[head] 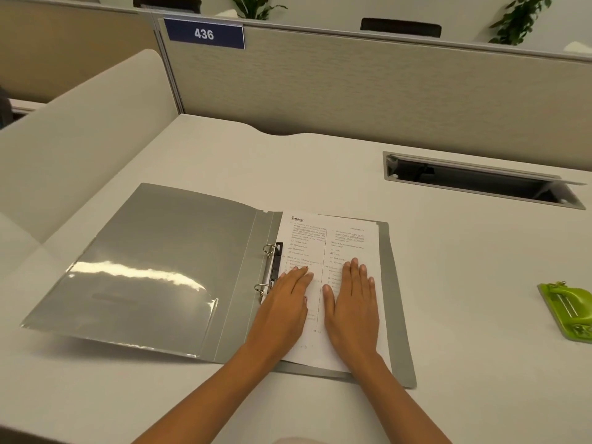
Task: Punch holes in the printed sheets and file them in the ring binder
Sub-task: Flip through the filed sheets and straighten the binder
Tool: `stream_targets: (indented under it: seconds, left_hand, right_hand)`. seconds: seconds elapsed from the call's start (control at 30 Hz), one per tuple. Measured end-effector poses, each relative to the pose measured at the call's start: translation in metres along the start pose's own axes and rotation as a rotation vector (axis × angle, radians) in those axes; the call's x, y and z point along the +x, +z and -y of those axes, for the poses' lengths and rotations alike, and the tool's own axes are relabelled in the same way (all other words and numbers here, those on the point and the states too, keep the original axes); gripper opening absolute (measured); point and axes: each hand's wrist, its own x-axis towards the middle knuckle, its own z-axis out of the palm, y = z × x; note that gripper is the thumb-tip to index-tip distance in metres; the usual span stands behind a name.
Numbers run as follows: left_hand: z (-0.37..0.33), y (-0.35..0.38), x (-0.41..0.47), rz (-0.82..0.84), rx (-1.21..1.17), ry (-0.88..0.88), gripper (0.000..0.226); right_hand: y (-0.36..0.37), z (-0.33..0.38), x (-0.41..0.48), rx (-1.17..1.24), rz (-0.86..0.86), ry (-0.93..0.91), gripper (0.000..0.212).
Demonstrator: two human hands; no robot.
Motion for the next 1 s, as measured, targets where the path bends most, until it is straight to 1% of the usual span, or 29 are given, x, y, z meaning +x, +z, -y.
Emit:
stream_targets:
  seconds: [0.1, 0.17, 0.27, 0.33, 0.4, 0.47, 0.5, 0.53, 0.57, 0.6, 0.63, 0.67, 0.7, 0.73, 0.77, 0.83, 0.87, 0.93, 1.0]
  left_hand:
    - [-0.004, -0.013, -0.009, -0.028, -0.094, -0.087, 0.038]
    - [-0.005, -0.023, -0.015, -0.076, -0.11, -0.146, 0.04]
    - [-0.006, -0.041, -0.028, -0.188, -0.049, -0.233, 0.049]
    - [-0.003, -0.053, -0.038, -0.244, 0.004, -0.326, 0.056]
    - [0.0, -0.066, -0.049, -0.355, 0.08, -0.481, 0.062]
    - [0.004, -0.078, -0.061, -0.522, 0.153, -0.626, 0.072]
    - [0.007, -0.082, -0.067, -0.612, 0.138, -0.683, 0.078]
    - [0.011, -0.085, -0.073, -0.705, 0.058, -0.761, 0.083]
    - [0.015, -0.088, -0.077, -0.795, -0.096, -0.879, 0.088]
    - [0.019, -0.093, -0.079, -0.885, -0.312, -1.029, 0.09]
    - [0.024, -0.098, -0.08, -0.958, -0.542, -1.197, 0.086]
    - [0.029, -0.102, -0.08, -1.012, -0.749, -1.351, 0.073]
    - [0.033, -0.107, -0.08, -1.064, -0.922, -1.431, 0.05]
    - [0.039, -0.11, -0.081, -1.101, -1.063, -1.442, 0.027]
    - [0.041, -0.115, -0.08, -1.12, -1.17, -1.418, 0.018]
    - [0.044, -0.121, -0.081, -1.115, -1.335, -1.356, 0.019]
    - [0.045, -0.123, -0.081, -1.093, -1.359, -1.333, 0.021]
    - [0.046, -0.122, -0.083, -1.021, -1.357, -1.299, 0.021]
    - [0.046, -0.123, -0.082, -0.959, -1.34, -1.272, 0.013]
  right_hand:
    - [0.0, 0.001, -0.001, 0.002, 0.018, 0.005, 0.078]
    - [0.0, 0.001, -0.001, 0.001, 0.021, 0.004, 0.079]
    - [-0.002, 0.001, -0.001, -0.005, 0.032, -0.011, 0.079]
    - [-0.002, 0.001, -0.001, -0.007, 0.028, -0.015, 0.078]
    - [-0.002, 0.001, 0.0, -0.02, 0.033, -0.017, 0.076]
    - [-0.003, 0.001, -0.001, -0.032, 0.048, -0.016, 0.07]
    - [-0.003, 0.001, -0.001, -0.03, 0.051, -0.013, 0.067]
    - [-0.004, 0.001, -0.001, -0.025, 0.054, -0.012, 0.065]
    - [-0.004, 0.001, -0.001, -0.021, 0.056, -0.012, 0.064]
    - [-0.005, 0.001, -0.001, -0.019, 0.057, -0.013, 0.064]
    - [-0.005, 0.002, -0.001, -0.019, 0.055, -0.015, 0.064]
    - [-0.006, 0.002, -0.001, -0.021, 0.051, -0.015, 0.064]
    - [-0.005, 0.002, -0.001, -0.021, 0.052, -0.016, 0.064]
    - [-0.005, 0.001, 0.0, -0.02, 0.056, -0.017, 0.064]
    - [-0.005, 0.001, 0.0, -0.016, 0.059, -0.017, 0.065]
    - [-0.005, 0.0, 0.0, -0.01, 0.064, -0.02, 0.065]
    - [-0.005, 0.0, 0.0, -0.008, 0.066, -0.02, 0.065]
    - [-0.006, -0.001, -0.001, -0.002, 0.061, -0.02, 0.065]
    - [-0.005, -0.001, -0.001, 0.006, 0.051, -0.022, 0.065]
